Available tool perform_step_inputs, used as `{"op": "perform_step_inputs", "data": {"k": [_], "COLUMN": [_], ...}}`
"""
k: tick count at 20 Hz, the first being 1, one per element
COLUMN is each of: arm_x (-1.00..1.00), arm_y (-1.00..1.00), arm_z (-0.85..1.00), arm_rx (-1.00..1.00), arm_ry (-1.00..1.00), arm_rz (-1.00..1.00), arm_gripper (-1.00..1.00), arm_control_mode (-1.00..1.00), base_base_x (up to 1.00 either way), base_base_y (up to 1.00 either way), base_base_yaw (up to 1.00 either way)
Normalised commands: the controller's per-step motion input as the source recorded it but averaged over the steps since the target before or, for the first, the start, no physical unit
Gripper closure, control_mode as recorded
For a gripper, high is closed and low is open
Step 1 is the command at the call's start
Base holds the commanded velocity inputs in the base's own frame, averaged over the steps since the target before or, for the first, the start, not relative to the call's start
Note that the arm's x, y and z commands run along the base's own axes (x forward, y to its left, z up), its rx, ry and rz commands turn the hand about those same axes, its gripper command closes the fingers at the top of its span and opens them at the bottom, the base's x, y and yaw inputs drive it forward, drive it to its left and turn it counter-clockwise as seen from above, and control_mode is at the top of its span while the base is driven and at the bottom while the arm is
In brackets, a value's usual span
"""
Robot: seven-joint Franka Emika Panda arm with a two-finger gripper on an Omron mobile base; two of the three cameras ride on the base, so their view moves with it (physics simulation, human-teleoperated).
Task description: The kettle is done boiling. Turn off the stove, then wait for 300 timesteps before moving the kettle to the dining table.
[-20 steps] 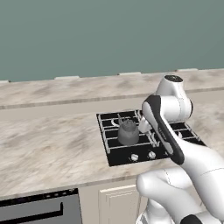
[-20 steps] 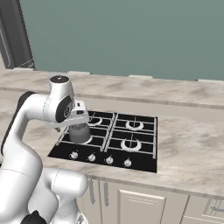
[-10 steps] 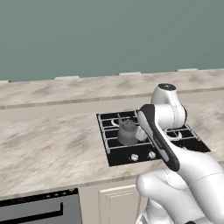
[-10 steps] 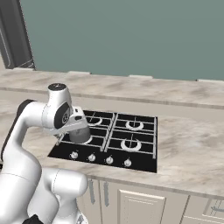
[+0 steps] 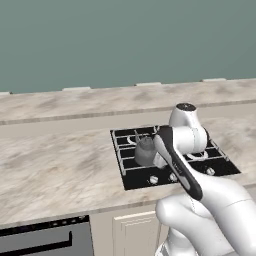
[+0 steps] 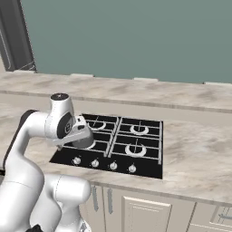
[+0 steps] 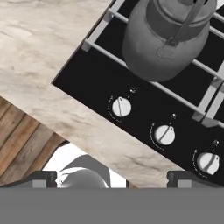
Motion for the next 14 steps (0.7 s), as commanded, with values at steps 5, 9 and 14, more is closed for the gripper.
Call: {"op": "perform_step_inputs", "data": {"k": [5,9,14], "arm_x": [0.00,0.00,0.01], "arm_y": [0.06,0.08,0.05], "arm_z": [-0.27,-0.22,-0.21], "arm_rx": [-0.01,-0.01,-0.01], "arm_ry": [0.00,0.00,0.00], "arm_rz": [0.04,0.03,0.01], "arm_gripper": [-1.00,-1.00,-1.00], "arm_control_mode": [-1.00,-1.00,-1.00], "base_base_x": [0.00,0.00,0.00], "base_base_y": [0.00,0.00,0.00], "base_base_yaw": [0.00,0.00,0.00]}}
